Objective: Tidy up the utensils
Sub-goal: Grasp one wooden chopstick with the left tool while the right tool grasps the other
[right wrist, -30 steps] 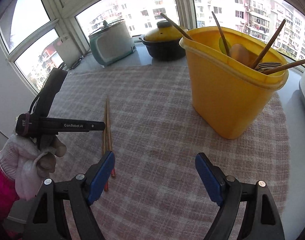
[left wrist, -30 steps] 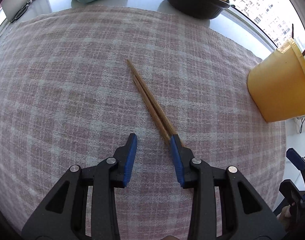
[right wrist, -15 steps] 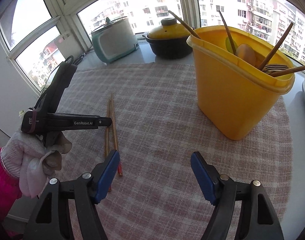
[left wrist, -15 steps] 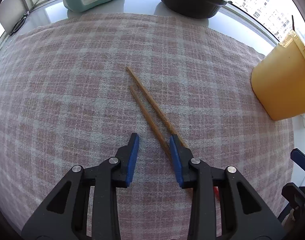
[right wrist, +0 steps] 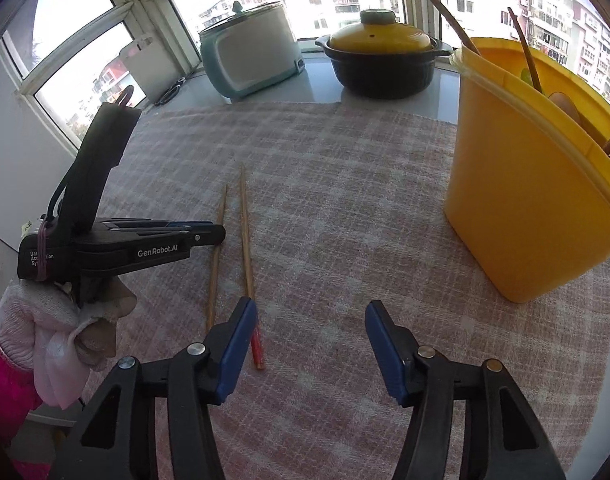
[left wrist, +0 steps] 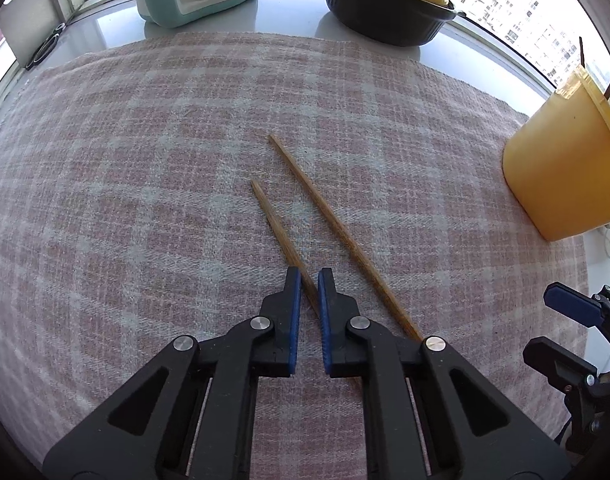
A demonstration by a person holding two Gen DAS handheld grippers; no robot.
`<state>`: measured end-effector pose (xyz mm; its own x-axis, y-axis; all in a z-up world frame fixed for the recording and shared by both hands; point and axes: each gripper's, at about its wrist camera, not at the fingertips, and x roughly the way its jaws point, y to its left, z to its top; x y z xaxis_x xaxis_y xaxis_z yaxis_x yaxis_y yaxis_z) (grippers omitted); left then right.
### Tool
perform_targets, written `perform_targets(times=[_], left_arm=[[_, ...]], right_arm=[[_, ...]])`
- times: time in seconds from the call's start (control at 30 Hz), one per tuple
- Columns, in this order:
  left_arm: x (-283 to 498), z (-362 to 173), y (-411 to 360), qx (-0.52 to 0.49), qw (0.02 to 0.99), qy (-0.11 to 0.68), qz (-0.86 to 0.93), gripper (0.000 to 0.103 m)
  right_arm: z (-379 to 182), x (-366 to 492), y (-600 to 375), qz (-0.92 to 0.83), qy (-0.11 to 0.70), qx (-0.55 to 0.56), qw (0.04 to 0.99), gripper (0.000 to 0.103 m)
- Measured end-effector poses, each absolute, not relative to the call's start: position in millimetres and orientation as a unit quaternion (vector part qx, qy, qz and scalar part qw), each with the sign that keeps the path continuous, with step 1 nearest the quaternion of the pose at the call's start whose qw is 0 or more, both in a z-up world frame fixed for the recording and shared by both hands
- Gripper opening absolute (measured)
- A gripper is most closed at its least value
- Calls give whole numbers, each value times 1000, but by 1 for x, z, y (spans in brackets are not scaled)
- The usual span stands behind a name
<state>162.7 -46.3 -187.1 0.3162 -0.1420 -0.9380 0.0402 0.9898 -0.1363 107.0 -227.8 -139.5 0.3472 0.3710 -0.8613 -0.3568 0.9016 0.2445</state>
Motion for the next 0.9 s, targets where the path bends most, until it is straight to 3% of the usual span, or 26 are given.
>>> perform_targets(times=[0.43, 0.9], left_arm=[[156, -183, -20, -57, 812, 579, -41, 4], [141, -180, 22, -135, 810, 570, -36, 1]], right_arm=[[-151, 139, -195, 252, 545, -25, 799, 49], [-165, 172, -147, 285, 564, -60, 773, 44]])
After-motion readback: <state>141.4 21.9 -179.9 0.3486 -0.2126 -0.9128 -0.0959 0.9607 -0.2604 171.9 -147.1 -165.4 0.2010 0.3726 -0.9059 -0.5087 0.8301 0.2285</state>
